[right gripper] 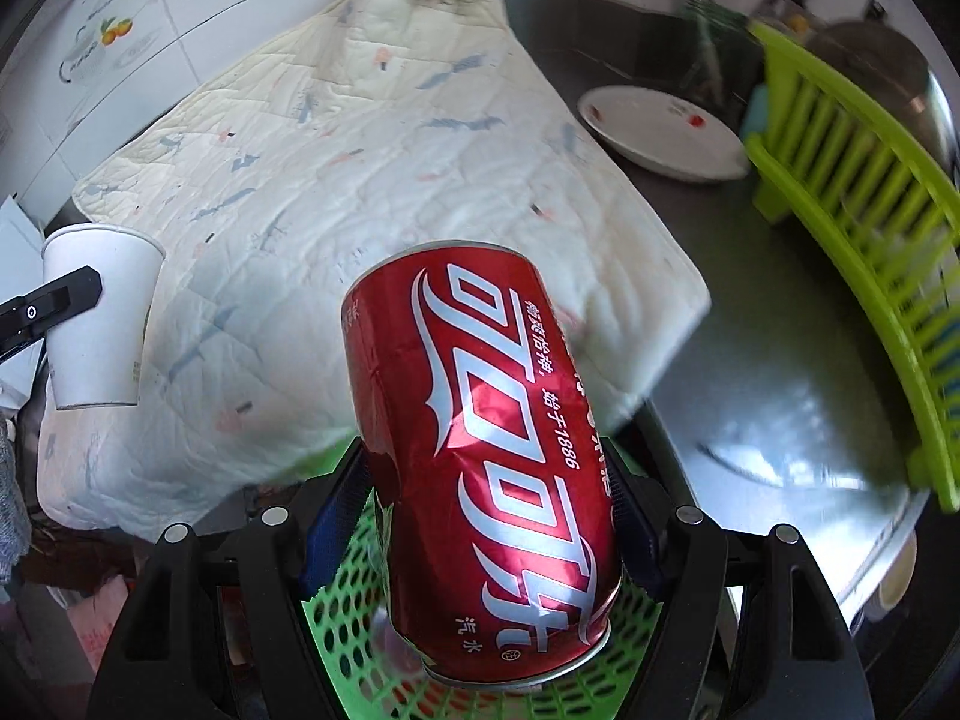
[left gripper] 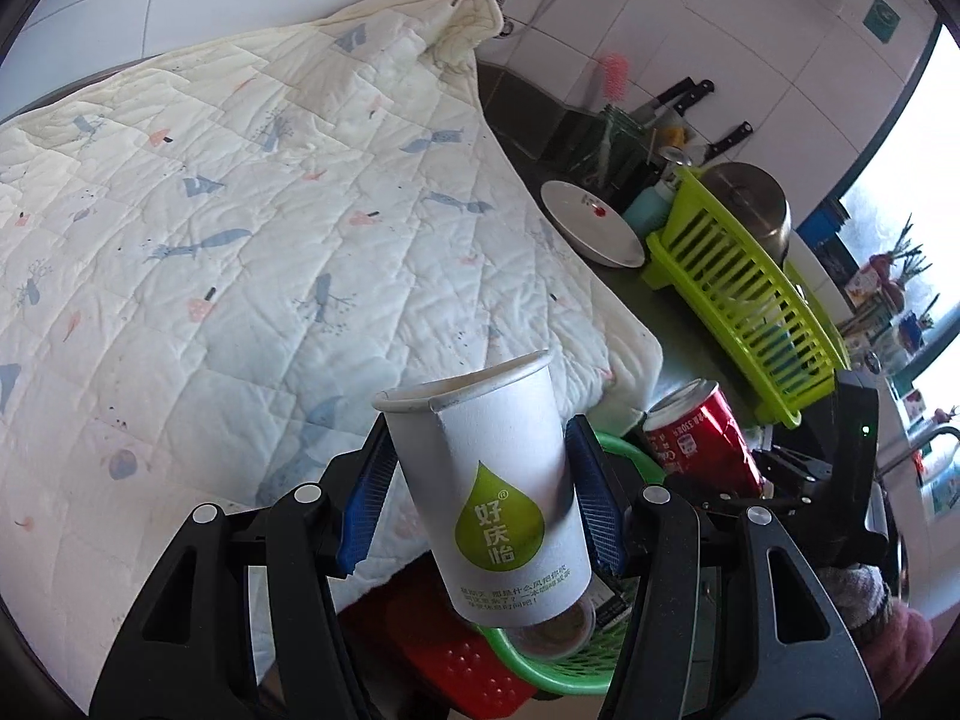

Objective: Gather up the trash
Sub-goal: 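Carry the cola can to the basket and release it with the right gripper while the left carries the cup, then lower the white cup into the green basket and open the left gripper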

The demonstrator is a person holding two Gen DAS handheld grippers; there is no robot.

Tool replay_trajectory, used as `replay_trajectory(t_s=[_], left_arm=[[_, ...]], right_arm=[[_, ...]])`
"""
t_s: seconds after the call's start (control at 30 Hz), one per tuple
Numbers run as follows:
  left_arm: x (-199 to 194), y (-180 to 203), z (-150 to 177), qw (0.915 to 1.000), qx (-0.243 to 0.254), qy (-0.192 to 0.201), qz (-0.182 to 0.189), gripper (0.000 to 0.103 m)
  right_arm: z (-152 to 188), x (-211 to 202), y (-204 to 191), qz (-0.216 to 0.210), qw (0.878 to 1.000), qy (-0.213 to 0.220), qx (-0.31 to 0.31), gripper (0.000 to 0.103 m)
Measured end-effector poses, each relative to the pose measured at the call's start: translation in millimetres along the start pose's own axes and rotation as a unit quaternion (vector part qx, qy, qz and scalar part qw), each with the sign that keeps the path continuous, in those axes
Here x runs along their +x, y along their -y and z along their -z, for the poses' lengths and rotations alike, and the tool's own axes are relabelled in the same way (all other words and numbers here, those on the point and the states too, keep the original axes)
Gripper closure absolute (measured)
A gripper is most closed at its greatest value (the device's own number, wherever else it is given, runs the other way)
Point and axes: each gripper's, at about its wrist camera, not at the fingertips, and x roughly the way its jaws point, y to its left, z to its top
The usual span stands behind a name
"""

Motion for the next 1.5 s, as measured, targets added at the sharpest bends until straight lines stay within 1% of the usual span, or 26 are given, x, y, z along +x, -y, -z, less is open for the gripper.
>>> replay_trajectory(t_s=[0.17, 0.23, 0.3, 0.43, 0.63, 0.83, 1.0, 1.07, 1.2, 1.5], left_arm=[[6.2, 23.9, 13.8, 0.9998, 0.013, -0.012, 0.011, 0.047], [8.3, 31.9, 18.1, 0.9996, 0.019, -0.017, 0.013, 0.047], [10.7, 38.3, 21.7, 0.9994, 0.023, -0.022, 0.015, 0.047], [17.1, 49.0, 27.8, 0.9988, 0.032, -0.032, 0.018, 0.047], [30.6, 61.6, 37.6, 0.9974, 0.042, -0.053, 0.024, 0.046], [47.1, 76.0, 47.9, 0.9953, 0.051, -0.077, 0.031, 0.046], [51.8, 84.3, 50.4, 0.9946, 0.058, -0.079, 0.034, 0.045], [52.6, 88.3, 50.6, 0.9944, 0.066, -0.077, 0.030, 0.045], [55.9, 94.7, 51.3, 0.9935, 0.077, -0.079, 0.029, 0.042], [53.5, 103.2, 51.4, 0.9928, 0.103, -0.061, 0.011, 0.037]], right_arm=[[34.1, -6.4, 19.3, 0.000, 1.000, -0.007, 0.022, 0.032], [45.4, -7.9, 24.9, 0.008, 1.000, -0.008, 0.026, 0.032], [52.6, -9.8, 29.1, 0.006, 0.999, -0.007, 0.031, 0.032], [62.2, -18.3, 36.7, 0.008, 0.999, 0.002, 0.044, 0.024], [73.9, -37.6, 39.6, 0.009, 0.999, 0.021, 0.049, 0.024], [83.7, -60.6, 36.7, 0.020, 0.998, 0.042, 0.045, 0.024], [89.5, -72.8, 35.9, 0.023, 0.997, 0.056, 0.044, 0.023], [92.2, -75.5, 36.1, 0.022, 0.997, 0.058, 0.045, 0.023], [96.1, -78.0, 37.4, 0.021, 0.997, 0.061, 0.049, 0.023], [101.0, -80.3, 34.5, 0.015, 0.996, 0.065, 0.055, 0.023]])
